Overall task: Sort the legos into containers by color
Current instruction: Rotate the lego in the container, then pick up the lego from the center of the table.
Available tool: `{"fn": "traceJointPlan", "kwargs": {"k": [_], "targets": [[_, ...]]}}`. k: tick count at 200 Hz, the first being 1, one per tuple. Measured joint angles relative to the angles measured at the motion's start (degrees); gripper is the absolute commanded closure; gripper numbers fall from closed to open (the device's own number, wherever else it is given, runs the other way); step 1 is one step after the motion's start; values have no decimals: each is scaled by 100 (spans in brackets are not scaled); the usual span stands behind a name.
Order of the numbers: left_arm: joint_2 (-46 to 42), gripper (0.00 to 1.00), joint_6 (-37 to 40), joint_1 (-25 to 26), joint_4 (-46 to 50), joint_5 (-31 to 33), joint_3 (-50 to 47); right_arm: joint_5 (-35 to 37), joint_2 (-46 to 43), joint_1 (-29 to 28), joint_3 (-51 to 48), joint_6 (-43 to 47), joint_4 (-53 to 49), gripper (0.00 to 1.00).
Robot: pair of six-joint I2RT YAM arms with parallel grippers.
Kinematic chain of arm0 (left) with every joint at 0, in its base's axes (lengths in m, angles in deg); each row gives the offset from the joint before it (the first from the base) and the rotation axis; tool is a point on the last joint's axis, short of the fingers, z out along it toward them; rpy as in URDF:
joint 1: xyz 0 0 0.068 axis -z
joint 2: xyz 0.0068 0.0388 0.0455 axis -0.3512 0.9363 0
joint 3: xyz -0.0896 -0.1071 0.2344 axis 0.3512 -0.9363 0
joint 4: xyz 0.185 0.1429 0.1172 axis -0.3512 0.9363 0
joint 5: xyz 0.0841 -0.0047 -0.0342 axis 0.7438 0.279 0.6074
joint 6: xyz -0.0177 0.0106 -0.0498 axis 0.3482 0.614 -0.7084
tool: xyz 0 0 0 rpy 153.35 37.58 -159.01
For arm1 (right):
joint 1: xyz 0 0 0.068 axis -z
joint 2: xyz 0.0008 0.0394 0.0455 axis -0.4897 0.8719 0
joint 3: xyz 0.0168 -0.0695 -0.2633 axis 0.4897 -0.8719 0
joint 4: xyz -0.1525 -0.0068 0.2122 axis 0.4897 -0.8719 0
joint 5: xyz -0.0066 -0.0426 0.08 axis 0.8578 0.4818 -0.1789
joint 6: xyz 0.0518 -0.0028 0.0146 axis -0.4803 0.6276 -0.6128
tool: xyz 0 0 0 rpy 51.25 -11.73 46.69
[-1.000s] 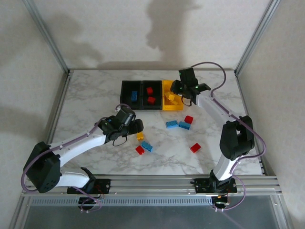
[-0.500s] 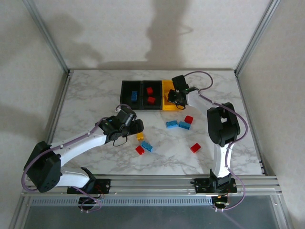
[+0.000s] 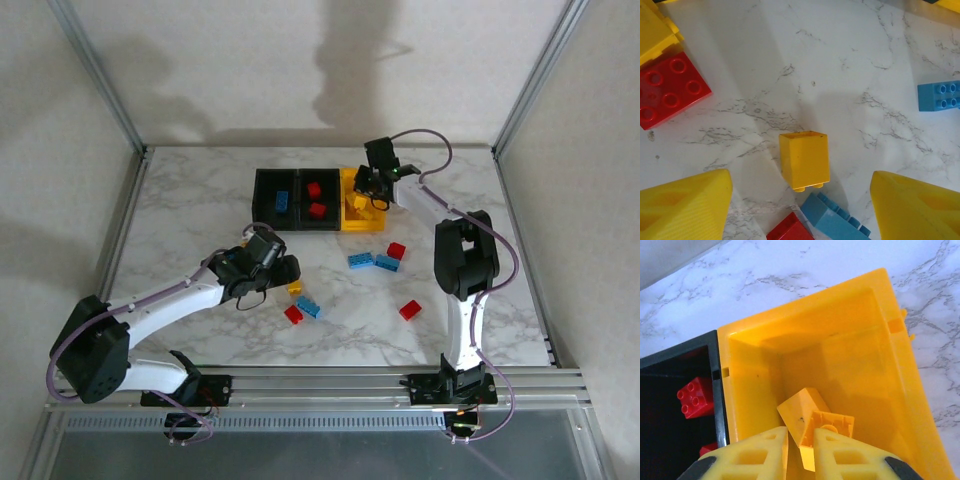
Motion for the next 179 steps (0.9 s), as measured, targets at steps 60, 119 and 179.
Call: {"fn": "traceJointPlan", "kwargs": {"k": [60,119,179], "targets": [[619,29,2,199,-61,-162,28,-26,-1333,-63,-1051,17,26,67],[1526,39,26,297,-79,-103,369,-107,-3574,-382,-3213,-39,225,65],[1961,70,225,299,94,120,914,7,-4948,-527,-4804,-461,-17,65]]}}
